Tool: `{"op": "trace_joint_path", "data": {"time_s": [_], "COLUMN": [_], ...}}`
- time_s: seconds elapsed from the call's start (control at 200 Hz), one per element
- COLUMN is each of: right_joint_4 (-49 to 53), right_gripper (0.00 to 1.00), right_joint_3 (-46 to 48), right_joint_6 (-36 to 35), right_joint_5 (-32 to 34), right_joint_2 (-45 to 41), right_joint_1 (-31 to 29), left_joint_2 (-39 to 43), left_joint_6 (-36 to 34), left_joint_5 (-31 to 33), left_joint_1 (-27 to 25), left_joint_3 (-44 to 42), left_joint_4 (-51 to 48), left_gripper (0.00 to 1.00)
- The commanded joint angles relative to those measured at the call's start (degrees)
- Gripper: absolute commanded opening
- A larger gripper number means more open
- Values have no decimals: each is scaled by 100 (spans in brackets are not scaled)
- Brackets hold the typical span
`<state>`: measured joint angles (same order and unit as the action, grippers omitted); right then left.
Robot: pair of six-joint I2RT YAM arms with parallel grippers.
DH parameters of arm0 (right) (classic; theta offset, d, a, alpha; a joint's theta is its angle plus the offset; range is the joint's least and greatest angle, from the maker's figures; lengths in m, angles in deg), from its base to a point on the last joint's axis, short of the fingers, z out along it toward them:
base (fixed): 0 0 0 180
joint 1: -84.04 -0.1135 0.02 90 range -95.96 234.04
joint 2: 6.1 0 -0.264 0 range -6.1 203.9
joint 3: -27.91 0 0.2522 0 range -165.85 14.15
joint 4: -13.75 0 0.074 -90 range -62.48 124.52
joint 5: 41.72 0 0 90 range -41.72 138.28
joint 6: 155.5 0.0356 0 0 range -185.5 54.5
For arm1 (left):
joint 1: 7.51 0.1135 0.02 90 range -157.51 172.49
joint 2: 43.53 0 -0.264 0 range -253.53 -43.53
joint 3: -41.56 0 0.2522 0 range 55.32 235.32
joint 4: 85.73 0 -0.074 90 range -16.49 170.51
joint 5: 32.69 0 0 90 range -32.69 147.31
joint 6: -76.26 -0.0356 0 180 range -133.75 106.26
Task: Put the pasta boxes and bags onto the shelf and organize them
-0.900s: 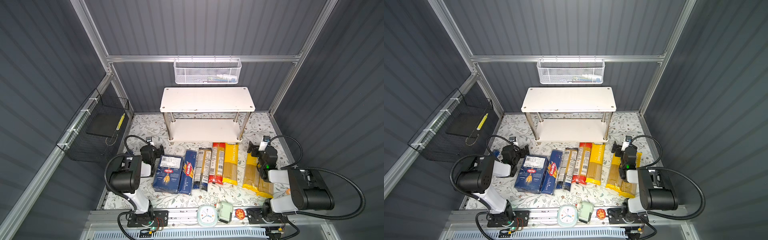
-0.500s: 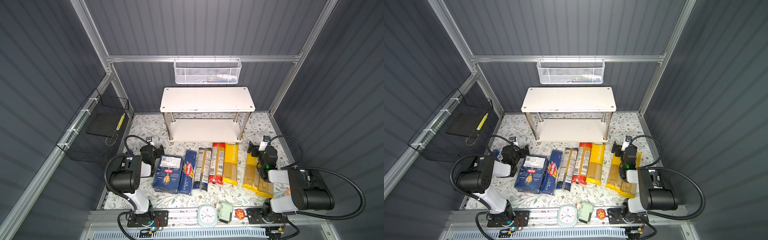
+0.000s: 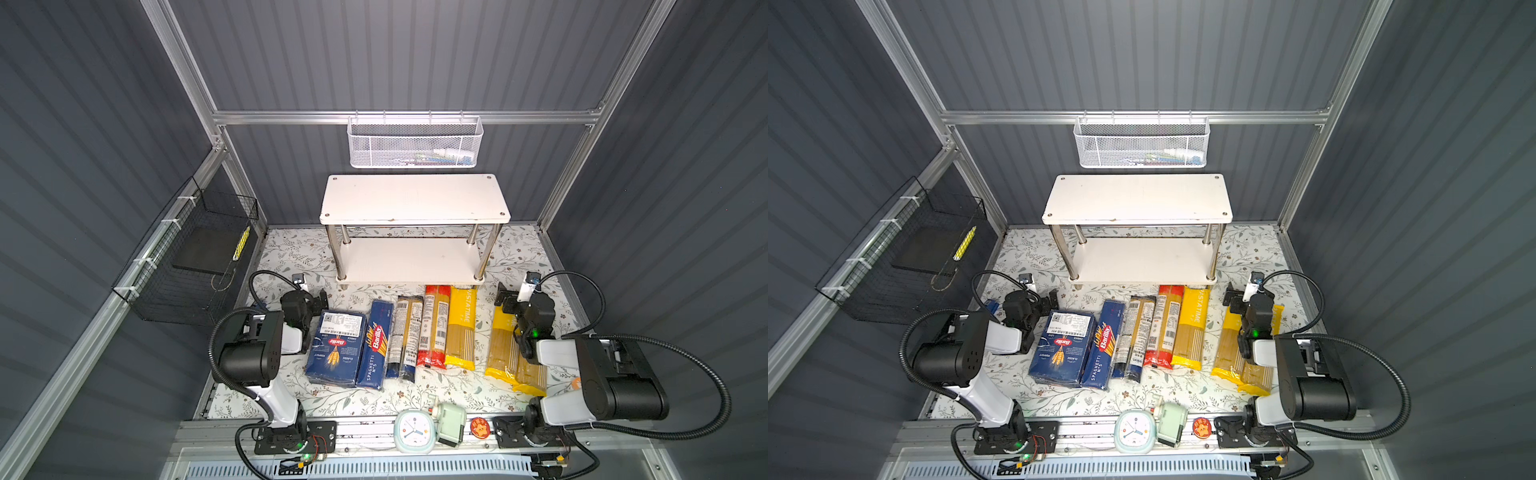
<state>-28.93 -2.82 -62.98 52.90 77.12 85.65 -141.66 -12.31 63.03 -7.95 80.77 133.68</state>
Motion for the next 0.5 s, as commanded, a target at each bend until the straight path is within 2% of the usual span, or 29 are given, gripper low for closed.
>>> {"op": "trace_joint_path", "data": {"time_s": [0.0, 0.495], "right_joint_4": [82, 103], "right_gripper": [99, 99], "right_joint_3": [-175, -179], "right_joint_6": [78, 82], "right_joint_5": [-202, -265], "right_joint_2": [33, 36], "right_joint_1": [133, 164], "left_joint_2": [-3, -13], "left_joint_6": [-126, -144], "left_joint_5": [-116, -23], "left_joint_1": [-61, -105], "left_joint_3": [108, 144], "left_joint_4": [-32, -88], "left_gripper": [99, 99]}}
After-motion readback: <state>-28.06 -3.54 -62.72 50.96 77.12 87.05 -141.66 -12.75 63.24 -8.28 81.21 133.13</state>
